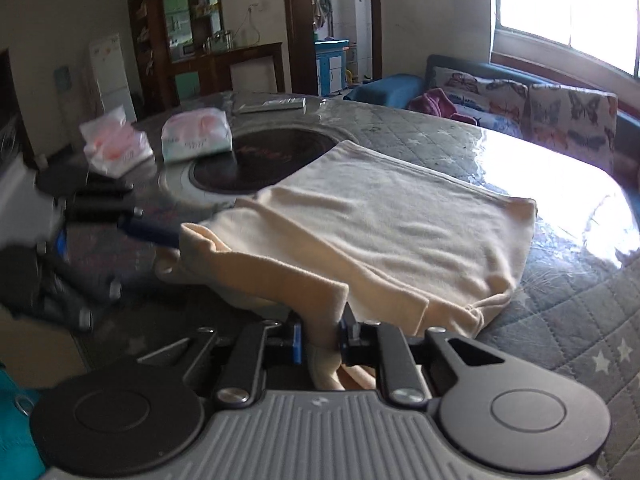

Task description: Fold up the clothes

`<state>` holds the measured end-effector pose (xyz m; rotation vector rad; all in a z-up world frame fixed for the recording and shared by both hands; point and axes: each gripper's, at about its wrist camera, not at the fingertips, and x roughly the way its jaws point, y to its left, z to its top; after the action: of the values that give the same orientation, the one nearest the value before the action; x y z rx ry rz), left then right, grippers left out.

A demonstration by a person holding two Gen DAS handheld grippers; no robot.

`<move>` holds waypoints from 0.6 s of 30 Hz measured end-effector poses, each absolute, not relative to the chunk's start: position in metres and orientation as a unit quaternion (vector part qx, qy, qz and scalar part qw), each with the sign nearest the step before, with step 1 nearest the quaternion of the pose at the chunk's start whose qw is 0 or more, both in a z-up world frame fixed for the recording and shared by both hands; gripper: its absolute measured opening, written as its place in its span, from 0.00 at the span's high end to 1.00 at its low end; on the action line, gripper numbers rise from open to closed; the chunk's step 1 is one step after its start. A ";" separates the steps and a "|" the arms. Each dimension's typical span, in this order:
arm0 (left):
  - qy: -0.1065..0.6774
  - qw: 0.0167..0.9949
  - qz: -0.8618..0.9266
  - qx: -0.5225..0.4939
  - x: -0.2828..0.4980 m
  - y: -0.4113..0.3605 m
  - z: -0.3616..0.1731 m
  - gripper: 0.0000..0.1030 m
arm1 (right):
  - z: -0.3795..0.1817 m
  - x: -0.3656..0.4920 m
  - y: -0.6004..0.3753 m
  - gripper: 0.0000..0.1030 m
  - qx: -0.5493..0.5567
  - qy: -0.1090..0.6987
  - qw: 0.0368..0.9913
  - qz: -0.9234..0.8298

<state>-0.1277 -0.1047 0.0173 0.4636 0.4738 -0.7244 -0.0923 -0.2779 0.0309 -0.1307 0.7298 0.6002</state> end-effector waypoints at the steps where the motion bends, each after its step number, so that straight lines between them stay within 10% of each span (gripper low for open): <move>1: 0.225 0.882 -0.345 0.232 -0.129 -0.107 0.015 0.50 | 0.031 -0.091 -0.278 0.85 -0.060 0.352 0.889 0.287; 6: 0.214 0.882 -0.320 0.272 -0.123 -0.111 0.005 0.52 | 0.030 -0.088 -0.277 0.85 -0.060 0.352 0.892 0.277; 12: 0.216 0.873 -0.325 0.291 -0.118 -0.099 0.004 0.88 | 0.028 -0.097 -0.272 0.90 -0.074 0.335 0.899 0.271; 18: 0.214 0.871 -0.355 0.265 -0.134 -0.083 0.025 0.94 | 0.041 -0.122 -0.272 0.90 -0.082 0.317 0.901 0.285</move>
<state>-0.1340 -0.0829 0.0246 0.5547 0.4475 -0.7416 -0.1220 -0.2721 0.0411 -0.1694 0.6548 0.5886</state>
